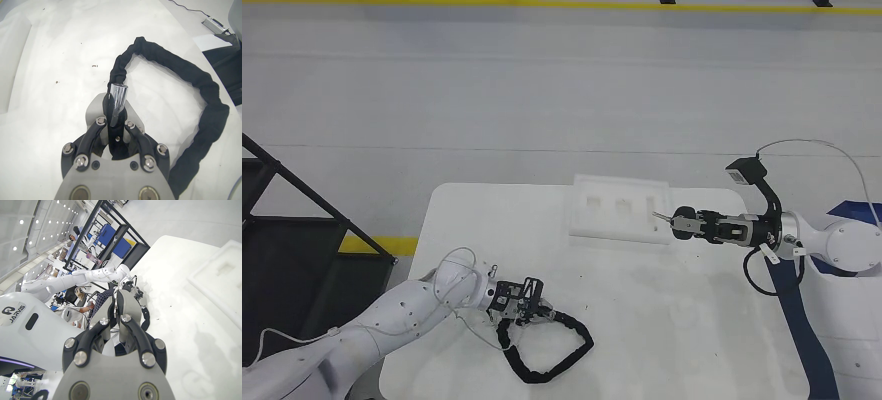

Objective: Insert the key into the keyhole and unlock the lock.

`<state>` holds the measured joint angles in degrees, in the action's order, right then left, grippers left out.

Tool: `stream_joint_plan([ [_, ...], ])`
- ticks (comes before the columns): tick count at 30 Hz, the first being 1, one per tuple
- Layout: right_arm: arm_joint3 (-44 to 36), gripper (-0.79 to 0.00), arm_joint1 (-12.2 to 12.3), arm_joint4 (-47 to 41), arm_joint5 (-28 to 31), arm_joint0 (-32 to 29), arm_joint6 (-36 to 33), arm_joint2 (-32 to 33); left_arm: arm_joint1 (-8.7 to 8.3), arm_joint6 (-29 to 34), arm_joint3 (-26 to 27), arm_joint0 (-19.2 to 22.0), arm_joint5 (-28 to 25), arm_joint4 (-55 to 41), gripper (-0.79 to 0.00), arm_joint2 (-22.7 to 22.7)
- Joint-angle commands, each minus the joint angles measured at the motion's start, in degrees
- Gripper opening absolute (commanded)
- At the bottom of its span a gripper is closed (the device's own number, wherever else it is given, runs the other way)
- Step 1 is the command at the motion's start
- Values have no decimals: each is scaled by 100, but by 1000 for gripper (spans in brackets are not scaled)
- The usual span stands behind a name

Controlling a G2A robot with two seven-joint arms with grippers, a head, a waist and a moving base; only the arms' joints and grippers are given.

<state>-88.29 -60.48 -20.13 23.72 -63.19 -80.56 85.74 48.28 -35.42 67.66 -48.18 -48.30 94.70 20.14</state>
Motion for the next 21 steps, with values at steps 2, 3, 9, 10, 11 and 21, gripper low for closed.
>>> stream_joint_plan([
  [2,0,-785,0,0,0,0,0,0,-31,-23,94,11,-161,-141,-785,116],
  [3,0,-785,0,0,0,0,0,0,-52,5,158,19,-220,-160,-785,162],
  [9,0,-785,0,0,0,0,0,0,-248,529,752,-58,-519,-611,-785,593],
  [10,0,-785,0,0,0,0,0,0,-285,654,905,-97,-564,-744,-785,676],
  [11,0,-785,0,0,0,0,0,0,-323,747,1052,-140,-626,-892,-785,760],
  [21,-489,-785,80,174,-1322,-169,-266,-239,-619,2103,2292,-378,-689,-2100,-785,1634],
])
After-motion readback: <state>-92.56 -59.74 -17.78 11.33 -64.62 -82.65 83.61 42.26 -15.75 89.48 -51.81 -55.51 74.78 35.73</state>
